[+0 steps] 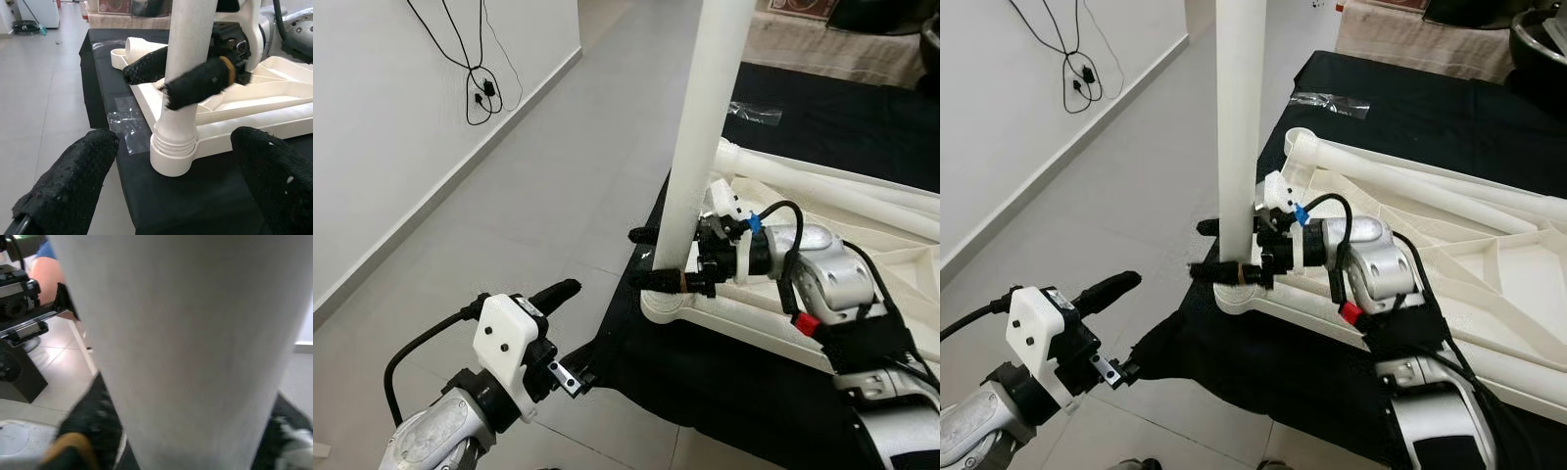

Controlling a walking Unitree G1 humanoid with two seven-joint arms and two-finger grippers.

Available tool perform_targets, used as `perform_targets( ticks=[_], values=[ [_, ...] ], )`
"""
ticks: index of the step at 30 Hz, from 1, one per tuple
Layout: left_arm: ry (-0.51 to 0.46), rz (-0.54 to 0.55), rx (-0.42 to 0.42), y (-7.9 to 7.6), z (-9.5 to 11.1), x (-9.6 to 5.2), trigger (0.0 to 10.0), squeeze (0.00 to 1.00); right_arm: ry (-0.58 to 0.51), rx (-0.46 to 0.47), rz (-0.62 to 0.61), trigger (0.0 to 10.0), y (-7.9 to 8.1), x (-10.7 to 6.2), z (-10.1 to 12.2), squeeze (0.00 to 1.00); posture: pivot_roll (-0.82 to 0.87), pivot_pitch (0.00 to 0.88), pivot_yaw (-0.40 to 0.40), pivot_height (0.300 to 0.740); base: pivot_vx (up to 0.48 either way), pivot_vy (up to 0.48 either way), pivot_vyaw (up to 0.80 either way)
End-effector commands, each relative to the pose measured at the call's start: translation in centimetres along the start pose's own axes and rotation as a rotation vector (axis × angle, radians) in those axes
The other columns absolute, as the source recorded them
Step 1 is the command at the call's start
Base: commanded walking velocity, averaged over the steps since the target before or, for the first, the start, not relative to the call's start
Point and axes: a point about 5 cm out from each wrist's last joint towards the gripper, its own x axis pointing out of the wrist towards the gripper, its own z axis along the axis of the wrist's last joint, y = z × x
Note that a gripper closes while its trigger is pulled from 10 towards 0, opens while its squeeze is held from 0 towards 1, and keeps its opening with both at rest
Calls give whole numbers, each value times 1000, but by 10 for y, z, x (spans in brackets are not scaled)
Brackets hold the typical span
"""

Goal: Building children table

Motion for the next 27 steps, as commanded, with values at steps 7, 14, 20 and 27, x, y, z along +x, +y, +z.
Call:
perform_targets(
  ticks=[7,14,20,27],
  values=[
    [13,-15,-1,-2,1,-2,10000,0,-34,49,40,0,10,-17,-13,0,95,224,-21,740,0,0,0],
    [27,-31,-2,-2,-1,-3,10000,0,68,137,-889,0,20,-12,-62,0,91,222,-33,740,0,0,0],
    [18,-29,-18,-2,-1,-1,10000,0,141,260,-1044,0,74,7,-87,0,76,218,-14,740,0,0,0],
    [23,-38,-22,-4,-4,1,10000,0,109,212,-998,3686,60,16,-78,0,95,209,-27,740,0,0,0]
  ],
)
